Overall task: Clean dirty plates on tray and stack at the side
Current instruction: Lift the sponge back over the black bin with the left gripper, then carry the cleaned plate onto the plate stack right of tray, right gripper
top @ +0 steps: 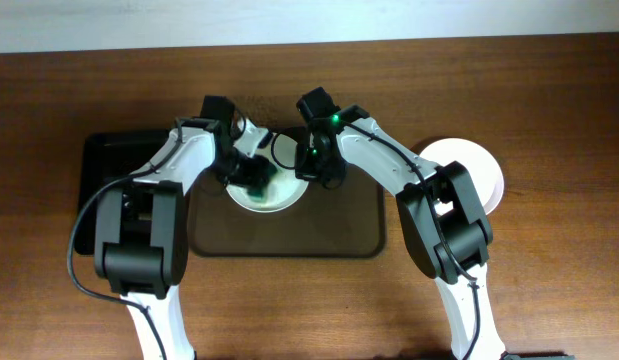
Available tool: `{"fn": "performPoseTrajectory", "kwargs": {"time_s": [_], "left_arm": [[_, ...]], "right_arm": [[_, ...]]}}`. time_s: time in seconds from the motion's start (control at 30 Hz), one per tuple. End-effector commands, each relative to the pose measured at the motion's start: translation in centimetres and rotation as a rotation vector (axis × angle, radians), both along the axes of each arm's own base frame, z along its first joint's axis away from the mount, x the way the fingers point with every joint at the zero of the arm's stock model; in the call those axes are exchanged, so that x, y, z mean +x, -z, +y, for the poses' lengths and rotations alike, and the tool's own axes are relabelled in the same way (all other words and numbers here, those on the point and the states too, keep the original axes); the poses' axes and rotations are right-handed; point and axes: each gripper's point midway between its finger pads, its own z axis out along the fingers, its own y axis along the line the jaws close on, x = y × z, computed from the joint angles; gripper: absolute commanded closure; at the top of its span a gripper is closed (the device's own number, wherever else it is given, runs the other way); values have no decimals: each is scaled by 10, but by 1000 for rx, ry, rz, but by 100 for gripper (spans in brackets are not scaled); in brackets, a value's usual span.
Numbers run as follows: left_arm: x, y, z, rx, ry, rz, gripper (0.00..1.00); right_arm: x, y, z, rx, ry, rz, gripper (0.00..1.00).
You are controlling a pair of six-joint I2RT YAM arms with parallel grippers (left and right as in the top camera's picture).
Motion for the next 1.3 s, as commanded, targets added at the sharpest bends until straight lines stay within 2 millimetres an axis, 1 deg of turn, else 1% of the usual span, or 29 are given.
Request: {"fn": "performPoseTrajectory", "kwargs": {"time_s": [0.0, 0.03, 0.13, 0.17, 0.2, 0.27, 0.33, 0.37, 0.43, 0.5, 0.57, 0.6, 0.63, 0.67, 0.7, 0.77, 0.8, 0.9, 0.97, 1.03, 1.1, 1.2, 1.23, 1.27], "left_arm": [[-6, 74, 104, 559, -304, 46, 100], [6, 73, 107, 570, -345, -4, 100], [38, 68, 104, 531, -394, -126, 100], [42, 67, 100, 511, -395, -142, 100], [44, 68, 92, 468, -375, -140, 100], [35, 66, 53, 265, -243, -73, 100], [30, 57, 41, 180, -231, -16, 100], [31, 46, 41, 152, -235, 18, 100], [36, 24, 51, 146, -260, 56, 100], [51, -24, 74, 133, -294, 75, 100], [62, -54, 83, 110, -289, 51, 100], [72, -84, 95, 103, -310, 19, 100], [77, -100, 99, 88, -307, -8, 100], [88, -121, 108, 69, -302, -66, 100], [90, -124, 111, 67, -309, -78, 100], [91, -124, 114, 68, -315, -79, 100], [89, -120, 114, 69, -314, -66, 100], [87, -114, 111, 70, -308, -51, 100], [85, -112, 110, 71, -307, -43, 100], [85, -111, 110, 71, -306, -42, 100], [85, -111, 109, 71, -305, -42, 100], [85, -111, 107, 71, -300, -41, 100], [85, -111, 107, 71, -300, -41, 100], [85, -111, 106, 71, -299, -42, 100]], "right_arm": [[-8, 18, -3, -34, -22, 30, 96], [-8, 18, -3, -34, -21, 30, 96], [-8, 18, -3, -34, -22, 30, 96], [-8, 18, -3, -34, -21, 30, 96], [-8, 18, -3, -34, -21, 30, 96], [-8, 18, -3, -34, -25, 28, 96], [-8, 18, -3, -34, -25, 28, 96], [-8, 18, -3, -34, -25, 28, 96], [-8, 18, -3, -34, -29, 28, 96], [-9, 17, -1, -25, -42, 30, 96], [-10, 13, 1, -8, -51, 32, 96], [-11, 6, -1, -10, -67, 21, 96], [-11, 0, -1, -10, -83, 11, 96], [-10, -15, -7, -37, -92, -24, 96], [-8, -22, -13, -63, -85, -45, 96], [-5, -42, -30, -143, -66, -98, 96], [-2, -61, -47, -224, -47, -153, 96], [2, -103, -73, -355, -23, -274, 96], [2, -139, -96, -498, 6, -388, 96], [-1, -170, -108, -661, 14, -505, 96], [-4, -189, -107, -804, 2, -605, 96], [-12, -221, -92, -971, 13, -784, 96], [-18, -239, -84, -1039, 26, -876, 95], [-22, -249, -78, -1076, 28, -928, 96]]}}
